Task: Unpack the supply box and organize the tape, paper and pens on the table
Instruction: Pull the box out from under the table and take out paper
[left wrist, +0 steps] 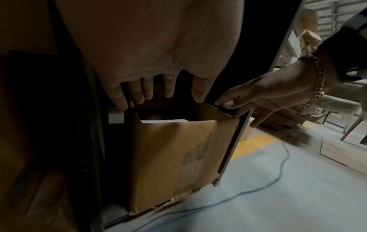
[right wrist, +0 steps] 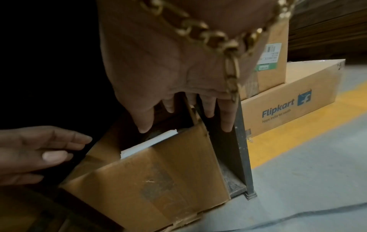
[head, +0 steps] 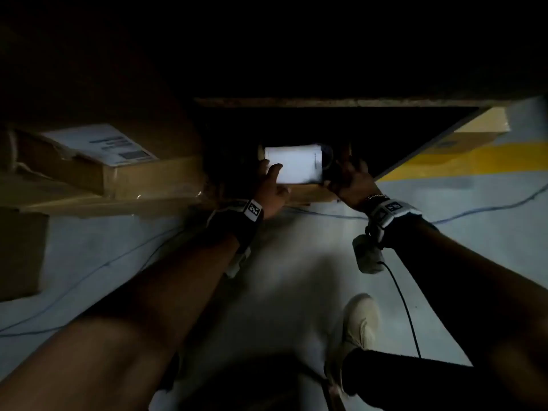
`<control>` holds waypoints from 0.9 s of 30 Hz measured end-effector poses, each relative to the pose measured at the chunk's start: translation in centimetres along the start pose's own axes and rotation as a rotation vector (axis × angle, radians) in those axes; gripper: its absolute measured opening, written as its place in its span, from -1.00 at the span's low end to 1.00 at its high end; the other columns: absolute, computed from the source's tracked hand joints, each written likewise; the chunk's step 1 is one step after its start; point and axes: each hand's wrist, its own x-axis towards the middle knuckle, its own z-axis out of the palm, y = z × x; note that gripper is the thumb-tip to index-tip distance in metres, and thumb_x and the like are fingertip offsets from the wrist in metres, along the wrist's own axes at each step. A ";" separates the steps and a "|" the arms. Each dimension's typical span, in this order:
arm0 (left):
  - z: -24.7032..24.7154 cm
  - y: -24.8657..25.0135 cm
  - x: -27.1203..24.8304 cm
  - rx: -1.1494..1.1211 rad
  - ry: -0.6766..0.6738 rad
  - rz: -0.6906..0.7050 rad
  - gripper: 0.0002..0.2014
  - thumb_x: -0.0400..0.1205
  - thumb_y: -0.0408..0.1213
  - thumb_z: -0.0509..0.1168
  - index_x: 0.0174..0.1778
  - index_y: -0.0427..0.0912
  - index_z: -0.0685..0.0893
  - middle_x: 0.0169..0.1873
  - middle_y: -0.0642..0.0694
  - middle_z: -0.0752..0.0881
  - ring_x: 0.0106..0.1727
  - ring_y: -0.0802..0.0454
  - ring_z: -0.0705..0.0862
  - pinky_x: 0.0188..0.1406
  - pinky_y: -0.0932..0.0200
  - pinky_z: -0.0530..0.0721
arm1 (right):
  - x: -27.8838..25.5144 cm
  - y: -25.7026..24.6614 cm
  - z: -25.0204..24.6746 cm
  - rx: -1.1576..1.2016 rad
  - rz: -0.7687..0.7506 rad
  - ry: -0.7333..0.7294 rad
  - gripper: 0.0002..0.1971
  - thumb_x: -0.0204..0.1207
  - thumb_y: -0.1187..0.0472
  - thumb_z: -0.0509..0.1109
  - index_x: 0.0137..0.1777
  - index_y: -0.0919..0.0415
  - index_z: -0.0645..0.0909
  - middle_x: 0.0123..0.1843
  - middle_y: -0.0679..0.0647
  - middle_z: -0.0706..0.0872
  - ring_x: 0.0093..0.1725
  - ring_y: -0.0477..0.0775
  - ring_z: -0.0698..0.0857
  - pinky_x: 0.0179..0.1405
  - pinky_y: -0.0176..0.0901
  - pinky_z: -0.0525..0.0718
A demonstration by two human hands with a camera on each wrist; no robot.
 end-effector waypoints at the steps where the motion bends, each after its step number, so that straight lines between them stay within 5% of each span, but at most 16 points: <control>1: 0.4 -0.2 -0.1 -0.012 0.019 0.012 -0.40 0.66 -0.16 0.29 0.61 -0.16 0.29 0.65 -0.23 0.08 0.67 -0.16 0.07 0.53 0.19 0.09 | -0.4 0.1 0.2 0.076 0.028 0.025 -0.12 0.47 -0.26 0.36 0.71 0.06 0.12 0.70 0.25 0.13 0.64 0.34 0.17 0.58 0.15 0.31; 5: 1.5 -1.1 -0.5 -0.035 0.043 0.025 -0.38 0.67 -0.17 0.29 0.64 -0.17 0.25 0.66 -0.28 -0.02 0.68 -0.19 0.02 0.59 0.08 0.07 | -1.5 0.2 0.7 0.128 0.063 0.033 -0.14 0.52 -0.11 0.43 0.72 0.02 0.06 0.70 0.28 0.06 0.62 0.39 0.26 0.56 0.13 0.38; 11: 1.9 -2.0 0.5 -0.012 0.105 0.026 -0.37 0.69 -0.09 0.26 0.66 -0.13 0.22 0.68 -0.24 -0.15 0.70 -0.16 -0.09 0.61 0.07 0.00 | -0.2 0.4 1.6 0.121 0.052 0.039 -0.18 0.53 -0.14 0.40 0.70 -0.04 0.08 0.72 0.28 -0.04 0.63 0.43 0.23 0.55 0.23 0.39; 15: 2.0 -1.8 2.9 -0.143 0.023 -0.088 -0.37 0.73 -0.09 0.19 0.69 -0.09 0.12 0.70 -0.15 -0.13 0.69 -0.08 0.04 0.55 0.17 0.07 | 1.6 0.6 2.2 0.135 0.104 0.017 -0.20 0.56 -0.18 0.35 0.71 -0.05 0.06 0.72 0.26 -0.12 0.64 0.42 0.19 0.56 0.13 0.34; 19: 2.7 -2.5 5.4 -0.166 -0.008 -0.184 -0.34 0.72 -0.05 0.20 0.70 -0.08 0.08 0.70 -0.13 0.01 0.68 -0.15 0.12 0.57 0.06 0.12 | 3.4 1.3 2.3 0.226 0.211 -0.055 -0.12 0.45 -0.30 0.40 0.69 -0.10 0.09 0.66 0.26 0.06 0.60 0.39 0.28 0.55 0.05 0.32; 22: 2.9 -3.0 5.9 -0.132 -0.038 -0.197 -0.24 0.67 0.00 0.27 0.71 -0.07 0.04 0.71 -0.12 -0.03 0.70 -0.20 0.05 0.63 -0.04 0.14 | 4.1 1.6 2.1 0.288 0.223 -0.070 0.17 0.14 -0.53 0.46 0.70 -0.14 0.05 0.65 0.19 0.18 0.60 0.33 0.29 0.55 -0.04 0.31; 27: 3.6 -3.1 3.5 -0.268 -0.064 -0.186 -0.15 0.60 -0.14 0.40 0.70 -0.08 0.04 0.70 -0.14 0.04 0.69 -0.16 0.09 0.63 0.01 0.18 | 1.6 1.8 3.4 0.323 0.245 -0.062 0.10 0.18 -0.35 0.59 0.67 -0.07 0.15 0.58 0.15 0.29 0.54 0.29 0.37 0.48 -0.12 0.39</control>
